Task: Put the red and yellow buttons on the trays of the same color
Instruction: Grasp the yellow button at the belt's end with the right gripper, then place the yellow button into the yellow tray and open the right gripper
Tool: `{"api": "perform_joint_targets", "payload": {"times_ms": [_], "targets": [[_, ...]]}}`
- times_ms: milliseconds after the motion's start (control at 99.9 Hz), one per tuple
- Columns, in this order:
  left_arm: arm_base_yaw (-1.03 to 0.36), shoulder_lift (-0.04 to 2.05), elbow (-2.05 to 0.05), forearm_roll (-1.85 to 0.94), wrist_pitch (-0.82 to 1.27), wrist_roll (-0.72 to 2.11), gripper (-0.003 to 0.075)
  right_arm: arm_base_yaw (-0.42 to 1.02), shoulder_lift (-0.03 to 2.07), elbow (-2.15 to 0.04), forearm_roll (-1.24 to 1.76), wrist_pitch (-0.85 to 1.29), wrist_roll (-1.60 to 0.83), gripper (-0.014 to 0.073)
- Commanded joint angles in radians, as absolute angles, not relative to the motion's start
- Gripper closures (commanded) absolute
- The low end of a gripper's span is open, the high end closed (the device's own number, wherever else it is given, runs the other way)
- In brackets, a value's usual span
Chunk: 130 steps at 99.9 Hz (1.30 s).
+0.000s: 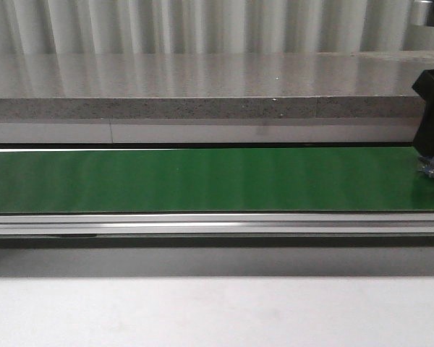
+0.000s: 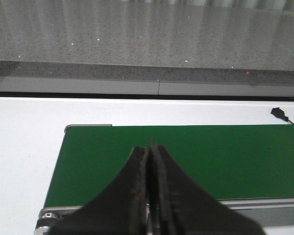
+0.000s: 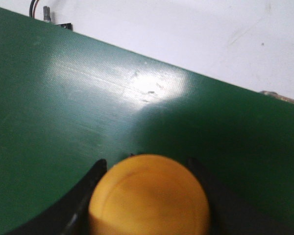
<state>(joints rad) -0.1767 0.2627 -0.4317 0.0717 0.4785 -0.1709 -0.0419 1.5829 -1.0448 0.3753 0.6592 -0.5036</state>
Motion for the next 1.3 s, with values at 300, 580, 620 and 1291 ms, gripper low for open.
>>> {"api": "perform_joint_targets", "payload": {"times_ms": [300, 580, 620, 1291], "targets": [[-0.186, 0.274, -0.457, 0.067, 0.400, -0.175, 0.0740, -0.070, 1.434, -1.068, 0.386, 0.691, -0.403, 0.0380], [-0.186, 0.274, -0.457, 0.067, 0.400, -0.175, 0.0740, -0.322, 1.310, -1.036, 0.347, 0.771, -0.285, 0.0380], [-0.186, 0.274, -0.457, 0.067, 0.400, -0.175, 0.0740, -0.369, 1.294, -1.024, 0.347, 0.771, -0.274, 0.0380], [-0.186, 0.274, -0.457, 0.067, 0.400, -0.175, 0.0740, -0.859, 1.262, -0.871, 0.346, 0.616, -0.196, 0.0380]]}}
